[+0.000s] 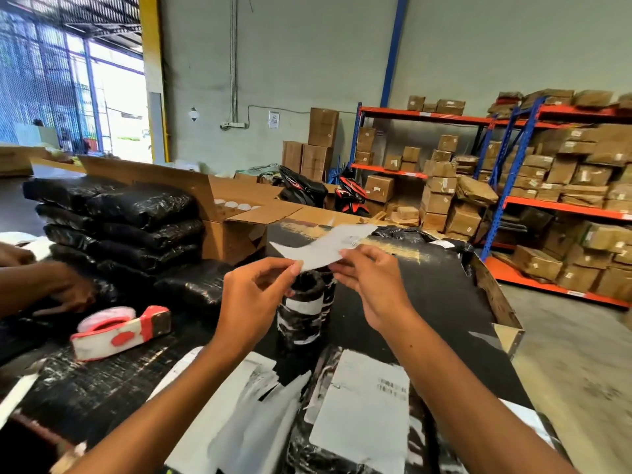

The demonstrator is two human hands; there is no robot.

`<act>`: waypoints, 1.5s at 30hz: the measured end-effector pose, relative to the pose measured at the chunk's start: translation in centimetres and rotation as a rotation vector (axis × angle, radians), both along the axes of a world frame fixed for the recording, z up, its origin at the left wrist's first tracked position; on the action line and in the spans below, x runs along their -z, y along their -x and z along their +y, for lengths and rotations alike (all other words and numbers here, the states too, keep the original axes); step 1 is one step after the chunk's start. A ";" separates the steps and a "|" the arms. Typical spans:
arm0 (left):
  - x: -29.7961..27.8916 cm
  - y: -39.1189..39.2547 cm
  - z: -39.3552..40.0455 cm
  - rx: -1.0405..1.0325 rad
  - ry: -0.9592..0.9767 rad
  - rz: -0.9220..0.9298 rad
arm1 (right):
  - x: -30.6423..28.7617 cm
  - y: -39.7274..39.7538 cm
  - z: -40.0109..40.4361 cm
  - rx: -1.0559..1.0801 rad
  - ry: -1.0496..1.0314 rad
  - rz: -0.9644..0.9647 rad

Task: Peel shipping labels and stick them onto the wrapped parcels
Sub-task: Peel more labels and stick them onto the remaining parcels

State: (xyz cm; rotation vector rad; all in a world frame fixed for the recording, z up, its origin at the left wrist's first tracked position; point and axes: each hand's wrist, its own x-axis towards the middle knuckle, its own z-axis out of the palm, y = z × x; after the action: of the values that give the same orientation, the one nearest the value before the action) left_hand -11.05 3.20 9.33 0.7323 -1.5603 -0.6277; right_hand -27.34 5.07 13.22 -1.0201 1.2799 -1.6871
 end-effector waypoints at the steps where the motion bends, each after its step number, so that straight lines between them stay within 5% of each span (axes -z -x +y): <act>1: 0.0 0.5 -0.3 0.029 -0.014 -0.027 | -0.3 0.4 -0.3 0.007 0.020 -0.028; 8: 0.2 2.9 -4.0 0.222 -0.346 0.014 | -1.3 4.3 -1.8 0.201 0.085 -0.056; 11: 1.4 3.5 -7.1 -0.004 -0.246 -0.430 | -1.7 6.4 -2.1 0.205 0.041 -0.038; 15: 2.0 5.6 -10.7 -0.059 -0.216 -1.052 | -0.9 7.0 -1.7 0.166 -0.018 0.019; 18: 2.8 6.6 -12.0 -0.102 -0.174 -1.258 | -0.1 6.7 -1.1 0.179 -0.036 0.081; 20: 3.1 6.0 -12.4 -0.094 -0.221 -1.127 | 0.5 6.5 -0.7 0.190 -0.040 0.108; 25: 2.7 1.7 -12.6 0.266 -0.642 -0.307 | 1.2 4.8 -0.4 0.181 -0.040 0.036; 29: 1.5 0.9 -9.6 0.511 -0.805 0.138 | 1.1 1.7 -0.5 0.167 -0.037 0.099; 36: 0.0 0.8 -7.1 0.547 -0.799 0.336 | 1.0 -1.2 0.2 0.203 -0.002 0.332; 45: -0.6 -0.6 -6.3 0.577 -0.804 0.350 | 0.9 -2.3 0.4 0.185 -0.027 0.392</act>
State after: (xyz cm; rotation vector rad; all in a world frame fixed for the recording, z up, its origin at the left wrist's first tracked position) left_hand -10.43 -3.05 9.95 0.6857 -1.1551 -1.7733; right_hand -25.04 5.47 12.35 -1.2938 1.6885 -1.6498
